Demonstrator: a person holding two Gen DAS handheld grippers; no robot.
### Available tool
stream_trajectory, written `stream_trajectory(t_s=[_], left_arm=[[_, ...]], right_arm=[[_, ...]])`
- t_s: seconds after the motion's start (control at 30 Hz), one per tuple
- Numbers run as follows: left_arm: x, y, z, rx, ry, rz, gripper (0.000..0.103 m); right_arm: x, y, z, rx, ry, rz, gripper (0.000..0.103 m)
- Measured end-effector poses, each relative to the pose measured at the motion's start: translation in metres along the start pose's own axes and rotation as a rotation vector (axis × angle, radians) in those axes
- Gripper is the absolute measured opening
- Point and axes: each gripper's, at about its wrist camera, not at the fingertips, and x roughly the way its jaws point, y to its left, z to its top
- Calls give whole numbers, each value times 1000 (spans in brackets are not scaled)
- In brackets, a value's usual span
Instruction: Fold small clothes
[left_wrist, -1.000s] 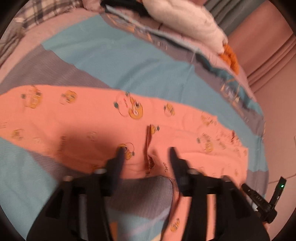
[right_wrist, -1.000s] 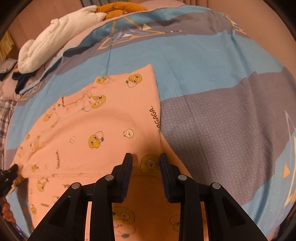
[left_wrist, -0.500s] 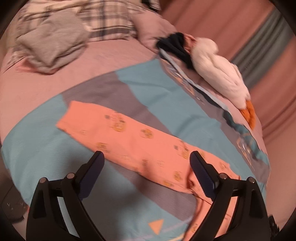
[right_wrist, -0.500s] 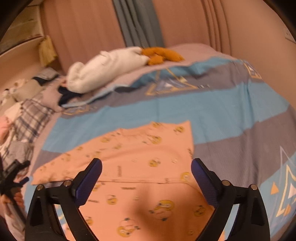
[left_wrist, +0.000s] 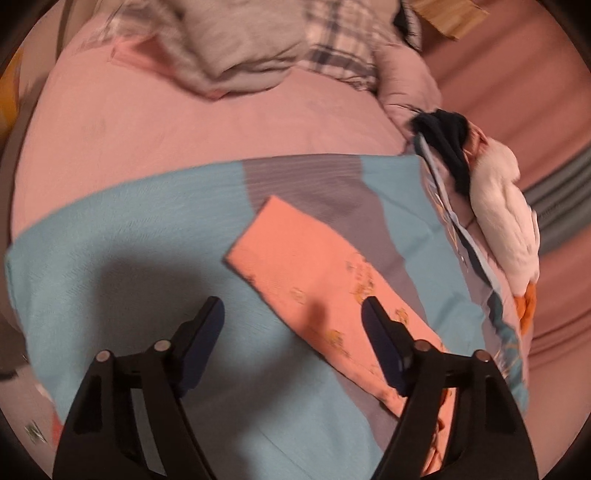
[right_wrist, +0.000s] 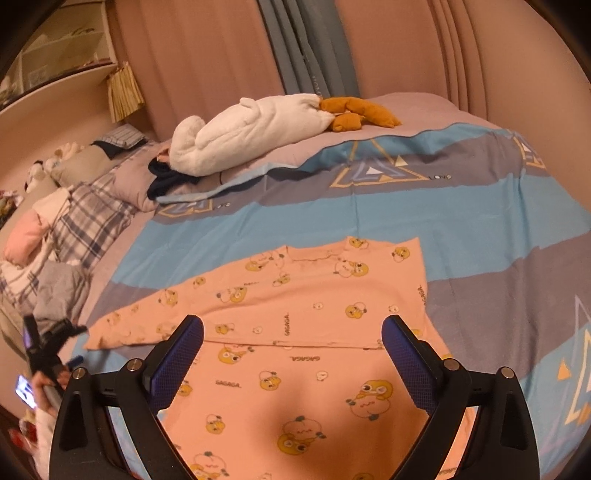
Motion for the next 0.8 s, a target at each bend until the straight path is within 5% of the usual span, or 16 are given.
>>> stream_trajectory(t_s=[0.23,0.43,0.5,0.8], left_arm=[[13,19,14,-121,-45,-146,65],[30,15,16,-152,-24,-190,29],[35,13,16,-160,-16,-183,7],[-2,-30,22,-63,-118,-210,6]], right_arm=[[4,5,-5,16,26,5,96],[6,10,-7,23,43,18,96],[7,9,-7,30,47,15,96],[4,4,-7,49,49,-17,96]])
